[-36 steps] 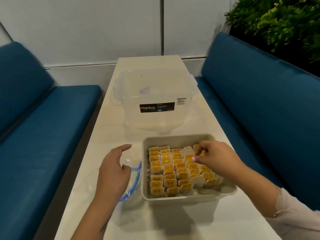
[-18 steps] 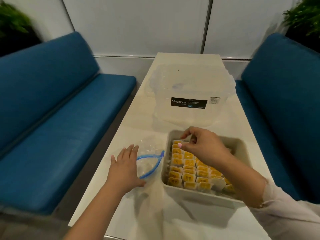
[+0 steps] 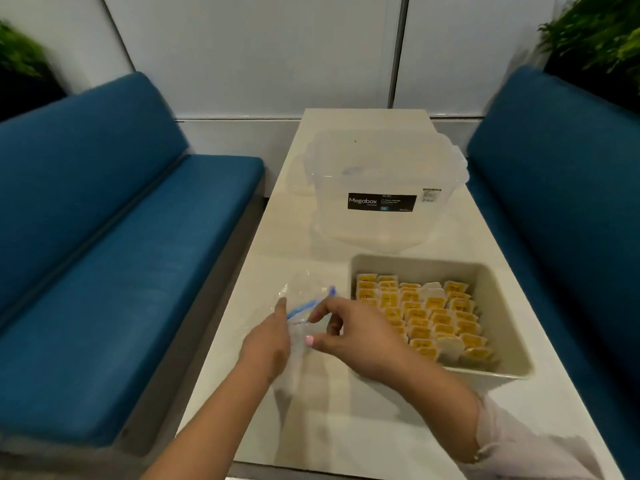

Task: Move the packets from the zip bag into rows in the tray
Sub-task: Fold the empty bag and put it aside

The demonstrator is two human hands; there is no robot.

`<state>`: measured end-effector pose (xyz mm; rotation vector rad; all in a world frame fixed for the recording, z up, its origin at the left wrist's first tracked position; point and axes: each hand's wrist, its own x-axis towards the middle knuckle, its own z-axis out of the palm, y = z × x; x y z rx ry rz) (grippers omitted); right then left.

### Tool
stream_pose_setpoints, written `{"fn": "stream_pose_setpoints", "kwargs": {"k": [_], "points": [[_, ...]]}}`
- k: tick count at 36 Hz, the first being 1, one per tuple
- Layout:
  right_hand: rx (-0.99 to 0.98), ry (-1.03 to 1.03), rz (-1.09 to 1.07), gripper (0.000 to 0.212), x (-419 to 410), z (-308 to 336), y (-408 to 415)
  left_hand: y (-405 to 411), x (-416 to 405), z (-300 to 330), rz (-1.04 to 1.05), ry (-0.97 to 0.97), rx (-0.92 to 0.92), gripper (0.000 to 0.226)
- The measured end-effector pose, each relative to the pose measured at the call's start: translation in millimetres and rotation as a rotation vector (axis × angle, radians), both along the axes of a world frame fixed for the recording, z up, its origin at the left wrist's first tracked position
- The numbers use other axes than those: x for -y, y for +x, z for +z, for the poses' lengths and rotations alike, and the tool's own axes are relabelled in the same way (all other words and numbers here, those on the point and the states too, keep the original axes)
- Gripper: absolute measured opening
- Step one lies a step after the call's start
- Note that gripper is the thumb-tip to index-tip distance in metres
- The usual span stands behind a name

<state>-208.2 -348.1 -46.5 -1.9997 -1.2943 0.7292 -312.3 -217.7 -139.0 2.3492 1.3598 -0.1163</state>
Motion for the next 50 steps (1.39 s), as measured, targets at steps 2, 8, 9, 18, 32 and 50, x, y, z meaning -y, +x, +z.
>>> {"fn": "stream_pose_setpoints", "kwargs": {"k": [2, 8, 9, 18, 32, 50], "points": [[-0.010, -0.003, -0.004, 0.023, 0, 0, -6, -7, -6, 13, 0.133, -0.015, 0.184, 0.059], [-0.123, 0.166, -0.151, 0.032, -5, 5, -3, -31, -25, 71, 0.314, -0.737, 1.092, 0.049], [-0.167, 0.225, -0.213, 0.037, -6, 7, -1, -33, -26, 78, 0.330, -0.930, 1.204, 0.053], [-0.913, 0.179, -0.250, 0.084, -5, 30, 25, -12, -2, 90, 0.071, -1.488, 1.184, 0.062], [-0.929, 0.359, -0.330, 0.040, 15, 31, 57, 16, 4, 99, -0.015, -1.093, 1.021, 0.034], [-1.226, 0.175, -0.386, 0.069, 20, 19, 84, 29, 5, 93, -0.010, -0.847, 1.189, 0.054]]}}
